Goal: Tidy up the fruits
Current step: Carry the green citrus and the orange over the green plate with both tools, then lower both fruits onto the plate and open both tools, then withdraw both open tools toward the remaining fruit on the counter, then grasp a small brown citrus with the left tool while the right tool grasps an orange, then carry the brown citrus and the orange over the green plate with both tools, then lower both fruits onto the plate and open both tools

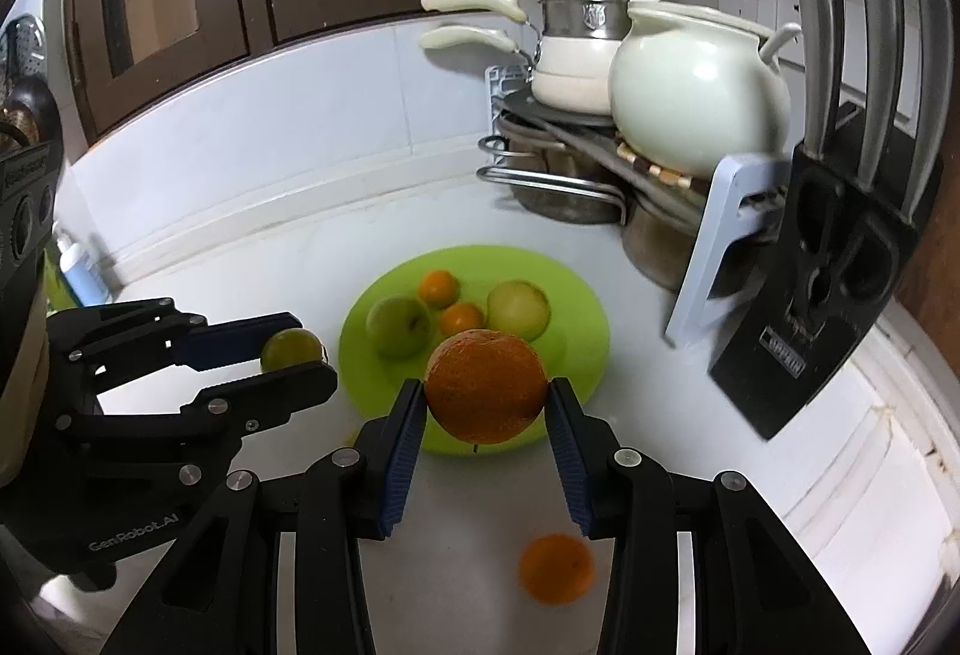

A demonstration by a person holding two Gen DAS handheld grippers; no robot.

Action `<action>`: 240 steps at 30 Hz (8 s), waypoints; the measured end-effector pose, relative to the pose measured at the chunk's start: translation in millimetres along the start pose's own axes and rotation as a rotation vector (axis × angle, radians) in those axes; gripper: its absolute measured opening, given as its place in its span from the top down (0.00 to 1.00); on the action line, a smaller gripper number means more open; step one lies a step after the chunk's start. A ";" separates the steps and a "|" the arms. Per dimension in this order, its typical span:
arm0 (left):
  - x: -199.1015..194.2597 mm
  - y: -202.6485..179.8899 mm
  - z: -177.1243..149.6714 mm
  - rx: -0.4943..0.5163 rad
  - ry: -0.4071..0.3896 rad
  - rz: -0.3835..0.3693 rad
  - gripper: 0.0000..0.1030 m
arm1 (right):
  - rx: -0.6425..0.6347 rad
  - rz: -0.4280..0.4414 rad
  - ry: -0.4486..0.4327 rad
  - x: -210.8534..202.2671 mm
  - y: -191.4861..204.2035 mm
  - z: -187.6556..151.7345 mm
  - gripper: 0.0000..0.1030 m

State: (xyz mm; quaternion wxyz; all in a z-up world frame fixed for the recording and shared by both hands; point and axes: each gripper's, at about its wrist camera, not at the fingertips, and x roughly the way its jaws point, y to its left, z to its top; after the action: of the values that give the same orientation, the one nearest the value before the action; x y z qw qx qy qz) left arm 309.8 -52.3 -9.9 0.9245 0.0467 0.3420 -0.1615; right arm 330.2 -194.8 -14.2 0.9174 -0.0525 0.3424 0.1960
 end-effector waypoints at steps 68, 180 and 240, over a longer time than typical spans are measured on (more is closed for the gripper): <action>62.6 37.4 13.5 -0.033 0.082 0.021 0.58 | -0.001 0.037 0.174 81.0 -22.8 23.6 0.59; -0.3 11.1 -59.8 -0.080 0.099 -0.017 0.71 | 0.233 -0.143 0.071 -5.8 0.5 -70.7 0.58; 152.8 99.9 61.8 -0.007 0.151 -0.044 0.71 | 0.082 0.028 0.115 159.4 -40.7 83.3 0.58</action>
State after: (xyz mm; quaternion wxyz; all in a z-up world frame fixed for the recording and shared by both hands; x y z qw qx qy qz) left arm 490.1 -11.0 -64.2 0.8924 0.0479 0.4124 -0.1769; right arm 506.7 -161.4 -55.9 0.8948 -0.0211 0.4031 0.1910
